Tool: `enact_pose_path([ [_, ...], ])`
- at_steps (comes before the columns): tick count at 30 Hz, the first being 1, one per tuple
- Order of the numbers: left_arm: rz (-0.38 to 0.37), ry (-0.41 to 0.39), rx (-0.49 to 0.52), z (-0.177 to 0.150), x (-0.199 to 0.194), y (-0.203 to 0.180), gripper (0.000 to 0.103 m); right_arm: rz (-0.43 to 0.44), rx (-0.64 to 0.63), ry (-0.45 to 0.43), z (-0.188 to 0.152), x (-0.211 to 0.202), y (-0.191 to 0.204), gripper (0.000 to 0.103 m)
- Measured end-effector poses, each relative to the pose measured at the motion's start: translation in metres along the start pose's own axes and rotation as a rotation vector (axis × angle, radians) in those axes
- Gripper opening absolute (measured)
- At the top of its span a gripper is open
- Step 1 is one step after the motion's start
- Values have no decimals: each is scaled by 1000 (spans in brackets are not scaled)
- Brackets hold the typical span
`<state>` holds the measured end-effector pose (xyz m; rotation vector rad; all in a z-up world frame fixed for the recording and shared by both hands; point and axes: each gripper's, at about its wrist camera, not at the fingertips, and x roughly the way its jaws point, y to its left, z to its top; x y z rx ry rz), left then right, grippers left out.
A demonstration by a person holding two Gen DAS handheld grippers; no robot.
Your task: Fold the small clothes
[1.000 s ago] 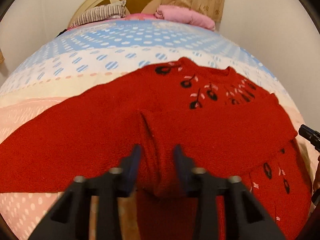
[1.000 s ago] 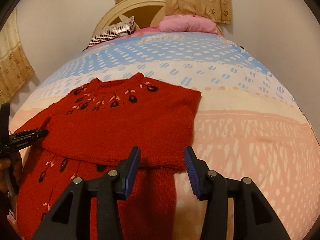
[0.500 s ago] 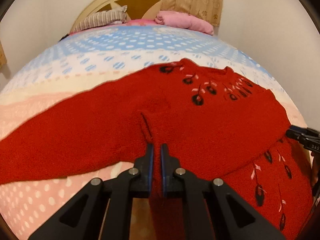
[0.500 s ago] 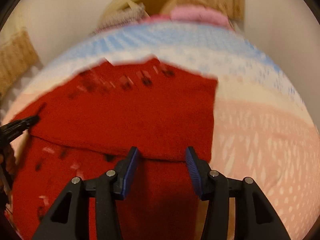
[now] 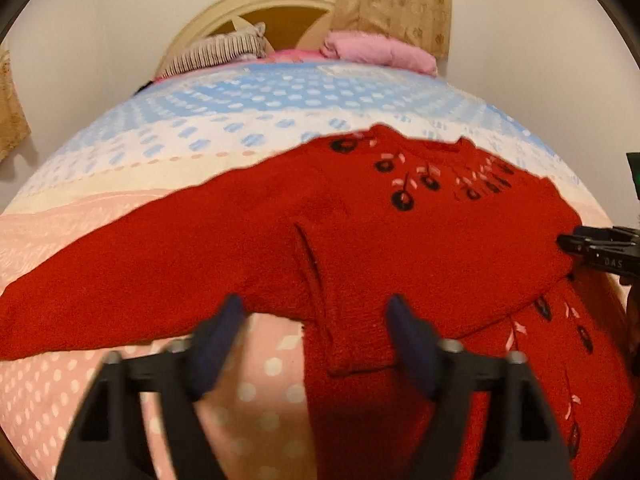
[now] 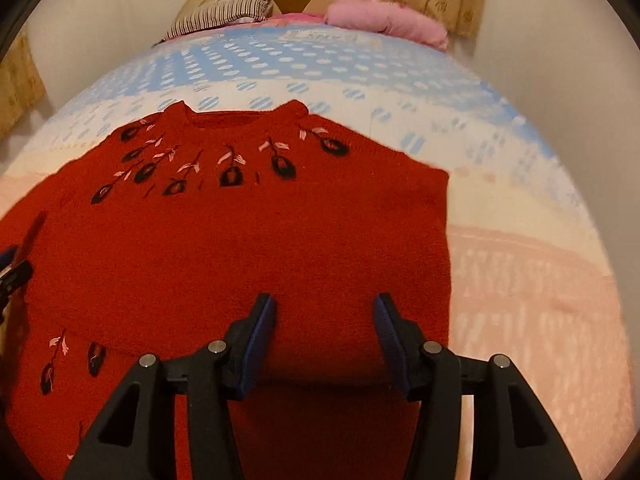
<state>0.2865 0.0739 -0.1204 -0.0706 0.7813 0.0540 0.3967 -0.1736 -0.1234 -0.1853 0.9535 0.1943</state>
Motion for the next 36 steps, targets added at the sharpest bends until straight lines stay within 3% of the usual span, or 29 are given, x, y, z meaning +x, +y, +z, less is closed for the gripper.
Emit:
enact_pose_path([
  [4, 11, 0, 7, 0, 0, 0, 80, 106, -51, -57, 3, -18, 36, 53],
  [9, 8, -1, -31, -1, -2, 6, 82, 218, -111, -13, 5, -3, 94, 54],
  [13, -8, 9, -68, -5, -5, 15, 85, 203, -131, -53, -5, -3, 125, 55],
  [25, 1, 26, -85, -16, -18, 30, 85, 167, -213, -117, -18, -9, 146, 55],
  [28, 27, 0, -89, -27, -40, 51, 85, 172, -219, -127, -17, -12, 146, 55],
  [31, 76, -11, -116, -35, -56, 81, 85, 234, -206, -160, -12, -24, 148, 55],
  [36, 174, -16, -217, -49, -78, 147, 85, 352, -384, -124, -17, -23, 193, 55],
])
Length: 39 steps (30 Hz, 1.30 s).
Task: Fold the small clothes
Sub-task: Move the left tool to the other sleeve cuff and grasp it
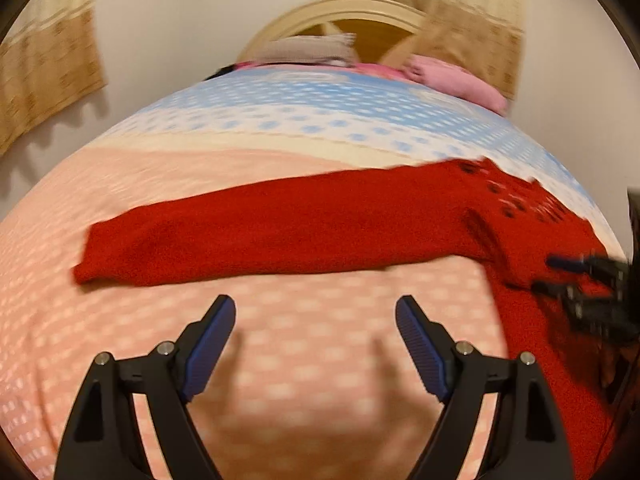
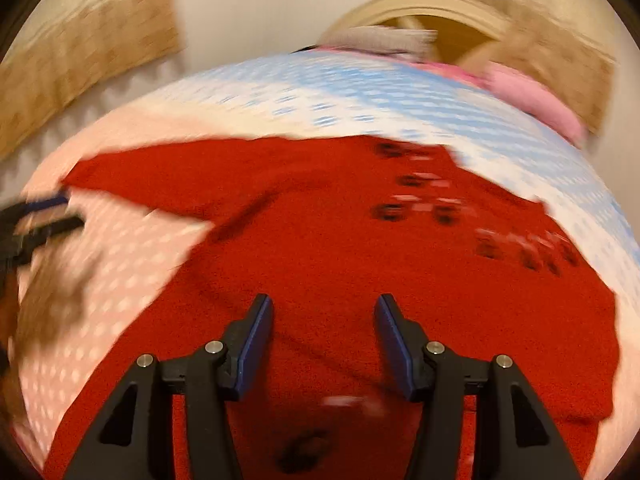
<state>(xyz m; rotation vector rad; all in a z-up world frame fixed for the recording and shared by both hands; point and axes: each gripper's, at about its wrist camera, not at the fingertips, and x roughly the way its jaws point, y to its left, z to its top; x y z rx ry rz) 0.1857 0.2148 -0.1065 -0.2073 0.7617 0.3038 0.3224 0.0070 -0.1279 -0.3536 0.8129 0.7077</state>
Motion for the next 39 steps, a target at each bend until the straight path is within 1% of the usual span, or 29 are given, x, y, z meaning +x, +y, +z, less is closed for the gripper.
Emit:
enact_pose_path([
  [1, 15, 2, -15, 0, 0, 8, 85, 40, -27, 20, 0, 5, 8, 57],
  [3, 41, 9, -73, -2, 0, 32, 85, 27, -74, 9, -2, 7, 20, 58],
  [6, 52, 14, -181, -4, 0, 64, 85, 27, -62, 4, -4, 8, 18, 58],
  [8, 43, 18, -267, -4, 1, 82, 85, 37, -41, -6, -7, 9, 15, 61],
  [10, 15, 28, -372, -6, 3, 99, 85, 35, -31, -12, -7, 9, 13, 64],
  [12, -35, 25, -489, -8, 5, 114, 85, 19, -32, -14, -9, 9, 15, 66],
  [13, -52, 18, -526, -9, 5, 118, 85, 8, -36, -15, -9, 9, 16, 67],
  [18, -194, -34, -720, -11, 13, 135, 85, 1, -23, -16, -10, 8, 16, 71],
  [20, -215, -36, -766, -11, 18, 140, 84, 1, -15, -17, -10, 9, 14, 72],
  [23, -210, -37, -793, -9, 30, 143, 84, 0, -11, -17, -10, 9, 13, 73],
  [25, -215, -55, -807, -6, 37, 144, 84, 0, -11, -19, -10, 9, 12, 73],
  [33, -168, -103, -797, 5, 46, 156, 84, -1, -11, -19, -11, 9, 12, 74],
  [35, -159, -104, -786, 6, 46, 157, 82, -1, -11, -19, -11, 9, 12, 74],
  [36, -149, -104, -774, 7, 46, 157, 78, -1, -11, -19, -11, 9, 12, 74],
  [37, -144, -104, -764, 7, 46, 158, 71, -2, -11, -19, -11, 9, 11, 74],
  [38, -148, -102, -760, 7, 47, 159, 66, -1, -11, -19, -11, 9, 12, 74],
  [39, -156, -97, -759, 6, 48, 160, 54, -1, -11, -19, -11, 9, 12, 74],
])
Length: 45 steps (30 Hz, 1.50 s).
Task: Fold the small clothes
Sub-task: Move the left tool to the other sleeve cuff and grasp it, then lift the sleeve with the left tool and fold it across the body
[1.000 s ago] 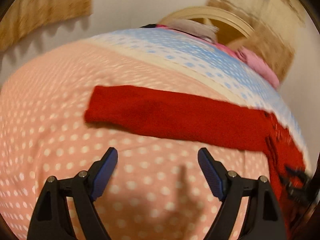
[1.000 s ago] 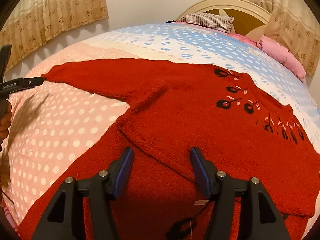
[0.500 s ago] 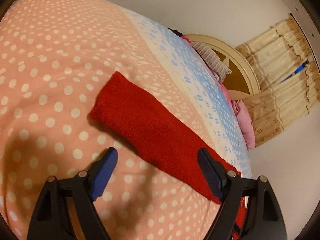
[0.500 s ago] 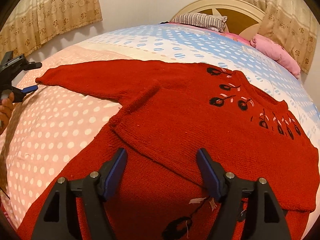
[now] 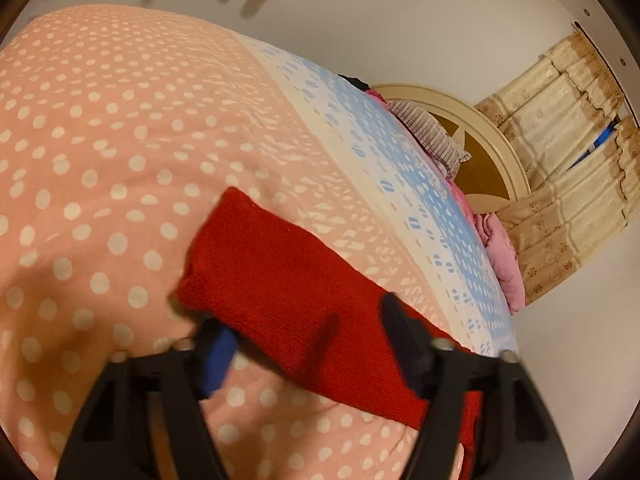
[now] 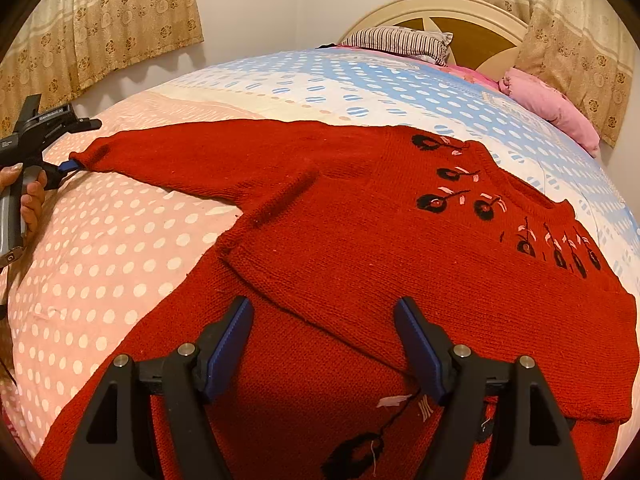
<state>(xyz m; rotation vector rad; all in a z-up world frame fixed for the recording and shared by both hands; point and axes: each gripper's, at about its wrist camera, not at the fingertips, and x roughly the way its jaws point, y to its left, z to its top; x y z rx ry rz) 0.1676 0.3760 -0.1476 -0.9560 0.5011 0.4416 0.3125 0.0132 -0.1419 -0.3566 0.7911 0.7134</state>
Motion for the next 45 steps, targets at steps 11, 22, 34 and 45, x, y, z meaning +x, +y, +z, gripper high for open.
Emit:
enact_pose_path([
  [11, -15, -14, 115, 6, -16, -13, 6, 1, 4, 2, 0, 0, -2, 76],
  [22, -92, -55, 215, 13, -43, -65, 6, 3, 9, -14, 9, -11, -4, 76],
  [34, -190, -102, 320, 16, -70, -138, 6, -1, 29, -117, -2, -92, -37, 76],
  [45, -246, -114, 395, 12, -75, -193, 6, -32, 141, -134, -45, -125, -70, 76],
])
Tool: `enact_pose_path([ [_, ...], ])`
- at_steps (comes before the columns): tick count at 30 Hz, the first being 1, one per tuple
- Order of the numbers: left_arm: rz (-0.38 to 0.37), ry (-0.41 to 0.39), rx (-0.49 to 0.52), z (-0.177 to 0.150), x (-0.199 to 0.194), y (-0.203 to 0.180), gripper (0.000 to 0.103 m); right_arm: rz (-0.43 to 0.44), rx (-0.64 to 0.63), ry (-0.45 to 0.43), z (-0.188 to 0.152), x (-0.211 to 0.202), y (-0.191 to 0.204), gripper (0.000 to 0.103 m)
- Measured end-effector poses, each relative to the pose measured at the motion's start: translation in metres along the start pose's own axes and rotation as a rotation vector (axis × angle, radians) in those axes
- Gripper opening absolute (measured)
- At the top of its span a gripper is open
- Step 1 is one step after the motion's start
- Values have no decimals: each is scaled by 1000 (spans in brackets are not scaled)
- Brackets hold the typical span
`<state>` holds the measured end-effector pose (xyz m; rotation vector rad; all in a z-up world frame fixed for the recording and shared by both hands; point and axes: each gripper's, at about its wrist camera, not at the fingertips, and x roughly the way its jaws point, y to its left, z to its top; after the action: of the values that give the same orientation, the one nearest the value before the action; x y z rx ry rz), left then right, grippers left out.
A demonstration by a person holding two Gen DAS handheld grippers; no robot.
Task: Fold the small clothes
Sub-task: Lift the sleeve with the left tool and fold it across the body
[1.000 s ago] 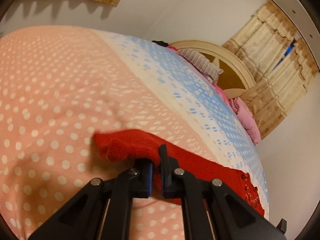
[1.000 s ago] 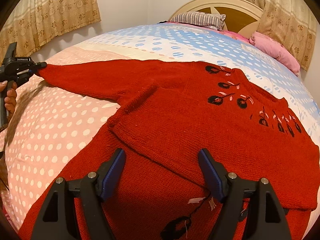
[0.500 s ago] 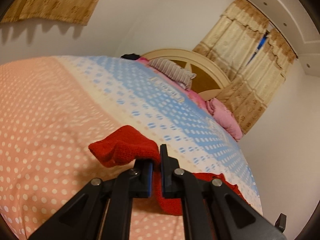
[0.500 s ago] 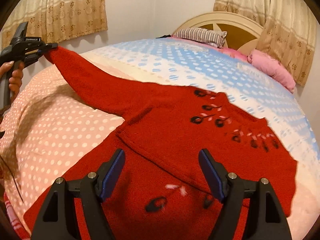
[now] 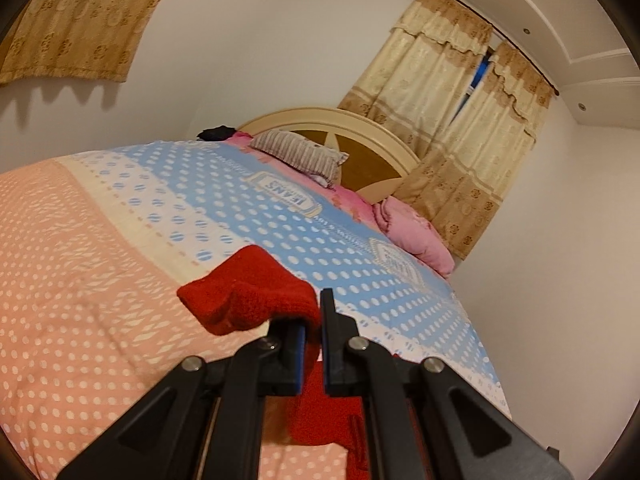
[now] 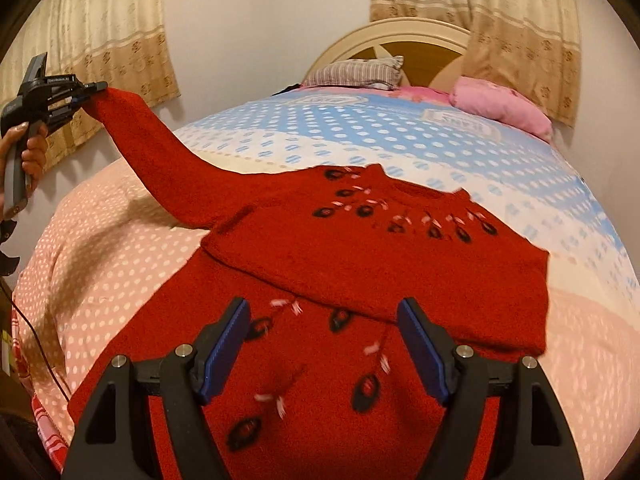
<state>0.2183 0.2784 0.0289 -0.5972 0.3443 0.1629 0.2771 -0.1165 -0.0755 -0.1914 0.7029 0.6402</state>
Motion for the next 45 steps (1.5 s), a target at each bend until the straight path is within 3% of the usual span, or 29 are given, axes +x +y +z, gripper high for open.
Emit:
enact_pose_path([
  [19, -142, 28, 100, -12, 33, -132, 6, 9, 42, 21, -54, -12, -13, 77],
  [26, -201, 81, 198, -53, 59, -194, 6, 25, 75, 26, -64, -6, -19, 77],
  [32, -184, 150, 375, -127, 100, -250, 8, 46, 105, 43, -69, -1, -25, 77],
  [35, -160, 244, 491, -166, 120, -274, 36, 64, 133, 53, -71, 2, -29, 77],
  [37, -156, 275, 559, -192, 121, -281, 64, 80, 158, 63, -73, 4, -33, 77],
  [41, -162, 250, 699, -214, 97, -280, 83, 116, 195, 72, -76, 7, -39, 79],
  [43, -136, 231, 752, -214, 84, -269, 95, 123, 199, 75, -76, 7, -39, 80],
  [45, -87, 217, 773, -209, 76, -247, 100, 121, 197, 74, -77, 7, -38, 80],
])
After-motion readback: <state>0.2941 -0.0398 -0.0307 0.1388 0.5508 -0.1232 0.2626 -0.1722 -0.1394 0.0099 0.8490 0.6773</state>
